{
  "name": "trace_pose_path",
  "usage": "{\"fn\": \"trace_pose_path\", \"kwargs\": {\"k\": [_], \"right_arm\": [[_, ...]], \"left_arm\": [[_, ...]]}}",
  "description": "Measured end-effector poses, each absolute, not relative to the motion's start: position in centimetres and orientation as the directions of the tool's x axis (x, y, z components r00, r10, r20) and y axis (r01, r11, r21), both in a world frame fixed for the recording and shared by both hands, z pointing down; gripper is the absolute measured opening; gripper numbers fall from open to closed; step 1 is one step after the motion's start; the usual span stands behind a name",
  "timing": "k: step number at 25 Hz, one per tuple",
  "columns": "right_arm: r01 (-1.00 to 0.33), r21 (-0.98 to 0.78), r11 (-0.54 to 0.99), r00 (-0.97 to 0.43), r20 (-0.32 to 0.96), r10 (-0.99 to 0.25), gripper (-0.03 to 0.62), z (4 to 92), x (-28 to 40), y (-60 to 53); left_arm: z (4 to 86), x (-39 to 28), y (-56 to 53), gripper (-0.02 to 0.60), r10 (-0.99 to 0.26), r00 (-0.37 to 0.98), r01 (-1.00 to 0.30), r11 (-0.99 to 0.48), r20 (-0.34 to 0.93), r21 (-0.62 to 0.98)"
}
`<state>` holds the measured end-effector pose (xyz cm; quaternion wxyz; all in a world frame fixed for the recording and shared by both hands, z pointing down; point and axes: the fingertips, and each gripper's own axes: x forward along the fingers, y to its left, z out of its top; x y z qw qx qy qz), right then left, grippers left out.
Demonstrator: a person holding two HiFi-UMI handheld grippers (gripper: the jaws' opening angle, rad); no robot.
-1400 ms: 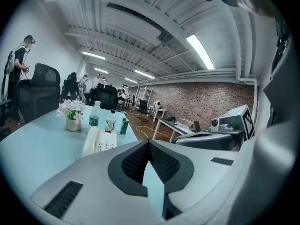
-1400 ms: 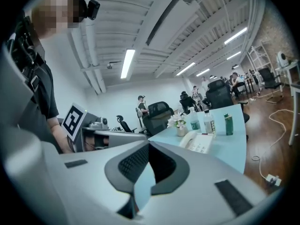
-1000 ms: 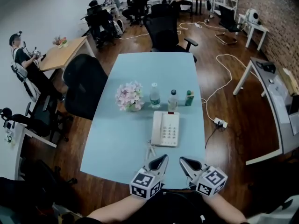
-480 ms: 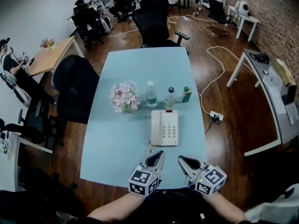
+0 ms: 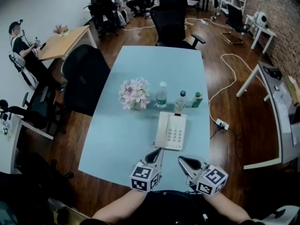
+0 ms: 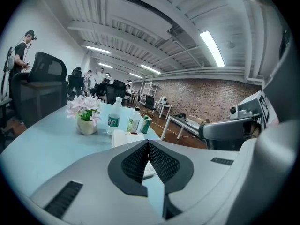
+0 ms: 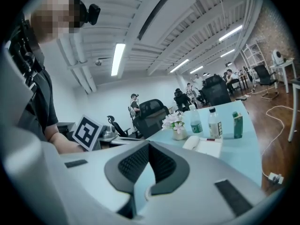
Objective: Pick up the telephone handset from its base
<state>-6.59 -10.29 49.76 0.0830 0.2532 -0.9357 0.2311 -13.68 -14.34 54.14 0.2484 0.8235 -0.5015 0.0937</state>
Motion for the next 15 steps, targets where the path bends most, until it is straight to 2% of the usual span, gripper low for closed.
{"fn": "trace_pose_path", "kwargs": {"k": [5, 6, 7, 8, 11, 13, 15], "right_arm": [[-0.498, -0.391, 0.774, -0.867, 0.247, -0.433, 0.014, 49.1, -6.0, -13.1], [-0.5, -0.392, 0.773, -0.866, 0.24, -0.439, 0.015, 48.9, -5.9, -13.8], [-0.5, -0.394, 0.771, -0.866, 0.235, -0.441, 0.015, 48.8, -5.7, -14.3], [-0.499, -0.397, 0.77, -0.867, 0.235, -0.44, 0.015, 48.8, -5.6, -14.6], [-0.489, -0.407, 0.772, -0.872, 0.251, -0.42, 0.015, 49.4, -5.2, -14.9], [-0.485, -0.416, 0.769, -0.874, 0.266, -0.407, 0.015, 50.2, -4.7, -15.0], [-0.491, -0.425, 0.76, -0.87, 0.271, -0.411, 0.015, 50.7, -4.1, -15.5]], "left_arm": [[55.3, -15.9, -19.2, 0.002, -0.814, 0.381, -0.922, -0.296, 0.438, 0.251], [55.7, -16.1, -20.2, 0.028, -0.814, 0.366, -0.929, -0.287, 0.452, 0.235], [56.2, -16.3, -21.2, 0.132, -0.809, 0.354, -0.934, -0.281, 0.469, 0.22], [56.8, -16.3, -22.1, 0.153, -0.803, 0.343, -0.939, -0.275, 0.487, 0.207], [59.1, -16.1, -25.2, 0.158, -0.787, 0.307, -0.952, -0.257, 0.535, 0.168], [61.2, -15.8, -27.5, 0.257, -0.768, 0.28, -0.96, -0.236, 0.576, 0.152], [63.1, -15.4, -29.5, 0.258, -0.746, 0.258, -0.966, -0.22, 0.613, 0.138]]}}
